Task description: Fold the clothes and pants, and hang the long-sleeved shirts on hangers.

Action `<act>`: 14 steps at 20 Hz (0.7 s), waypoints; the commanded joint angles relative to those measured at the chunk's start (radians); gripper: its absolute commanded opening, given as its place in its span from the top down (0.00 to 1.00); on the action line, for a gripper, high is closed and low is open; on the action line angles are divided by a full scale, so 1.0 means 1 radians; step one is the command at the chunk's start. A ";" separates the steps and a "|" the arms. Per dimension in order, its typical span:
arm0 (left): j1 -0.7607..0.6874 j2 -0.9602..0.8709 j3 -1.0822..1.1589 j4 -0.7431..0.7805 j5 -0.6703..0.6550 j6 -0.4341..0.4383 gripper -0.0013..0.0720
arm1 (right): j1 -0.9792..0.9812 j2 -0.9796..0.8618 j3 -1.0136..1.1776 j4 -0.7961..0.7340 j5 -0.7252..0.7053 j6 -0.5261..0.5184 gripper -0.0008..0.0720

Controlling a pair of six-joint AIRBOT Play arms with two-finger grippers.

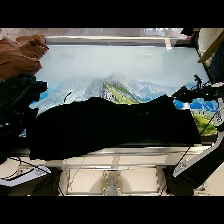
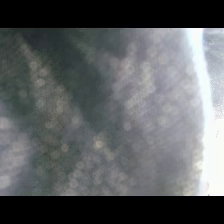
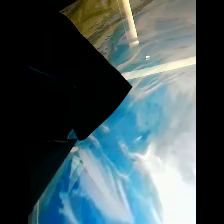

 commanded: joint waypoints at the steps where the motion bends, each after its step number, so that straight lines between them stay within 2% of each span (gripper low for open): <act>1: 0.000 0.001 0.001 0.001 -0.002 0.000 0.95 | -0.007 -0.001 0.002 -0.031 0.023 0.002 0.51; 14: 0.000 0.001 0.001 0.005 -0.001 0.001 0.95 | 0.044 -0.018 0.002 -0.019 0.018 -0.049 0.51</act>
